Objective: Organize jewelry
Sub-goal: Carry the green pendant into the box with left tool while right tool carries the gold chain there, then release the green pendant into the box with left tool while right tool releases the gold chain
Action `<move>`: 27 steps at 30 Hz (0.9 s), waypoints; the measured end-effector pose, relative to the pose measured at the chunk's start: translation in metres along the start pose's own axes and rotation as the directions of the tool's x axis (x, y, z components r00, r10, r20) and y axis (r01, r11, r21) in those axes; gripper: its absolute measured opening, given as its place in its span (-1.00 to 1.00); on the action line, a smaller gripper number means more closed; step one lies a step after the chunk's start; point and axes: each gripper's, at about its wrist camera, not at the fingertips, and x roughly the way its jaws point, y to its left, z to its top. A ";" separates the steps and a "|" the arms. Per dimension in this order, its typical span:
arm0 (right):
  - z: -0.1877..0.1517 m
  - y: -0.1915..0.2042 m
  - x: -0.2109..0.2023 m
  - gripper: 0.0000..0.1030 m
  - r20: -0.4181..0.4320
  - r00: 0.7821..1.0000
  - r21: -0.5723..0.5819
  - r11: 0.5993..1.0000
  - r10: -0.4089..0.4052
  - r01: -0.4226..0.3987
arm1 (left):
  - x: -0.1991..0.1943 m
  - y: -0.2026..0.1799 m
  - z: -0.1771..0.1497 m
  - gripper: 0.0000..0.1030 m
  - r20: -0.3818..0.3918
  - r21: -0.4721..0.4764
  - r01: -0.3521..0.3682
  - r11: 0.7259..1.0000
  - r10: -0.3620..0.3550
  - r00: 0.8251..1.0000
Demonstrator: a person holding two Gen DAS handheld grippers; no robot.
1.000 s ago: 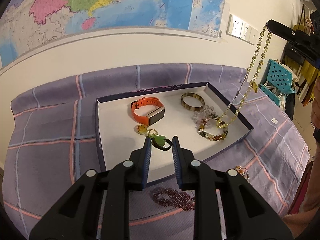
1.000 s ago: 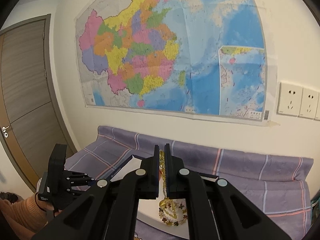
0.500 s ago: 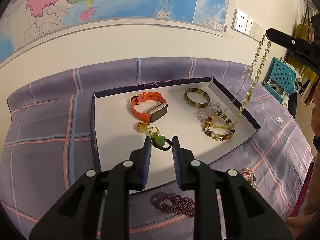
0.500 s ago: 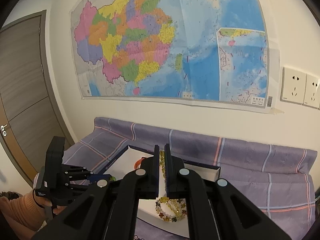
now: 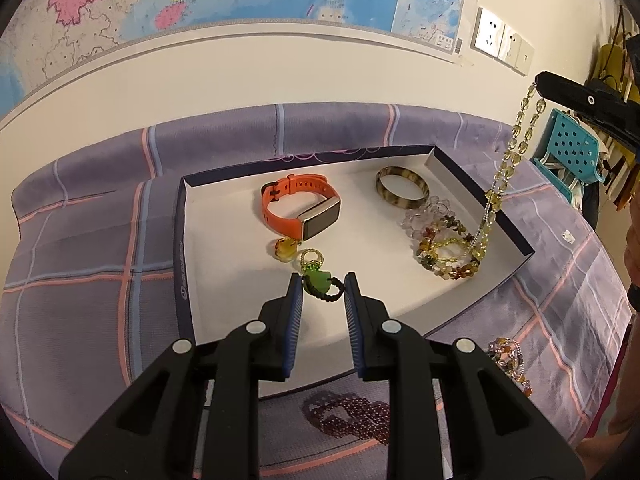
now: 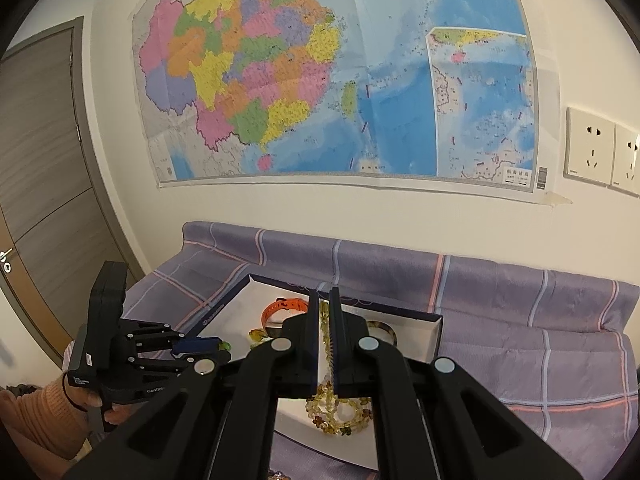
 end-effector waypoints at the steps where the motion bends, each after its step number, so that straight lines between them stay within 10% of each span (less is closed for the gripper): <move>1: 0.000 0.000 0.001 -0.94 -0.003 1.000 0.001 1.000 0.000 0.000 | 0.001 0.001 0.000 -0.58 -0.002 -0.003 -0.001 1.000 0.001 1.000; 27: -0.034 -0.011 0.045 -0.94 -0.144 0.990 0.044 0.999 0.012 -0.006 | 0.035 0.008 0.001 -0.58 -0.077 -0.042 -0.030 0.999 0.026 0.997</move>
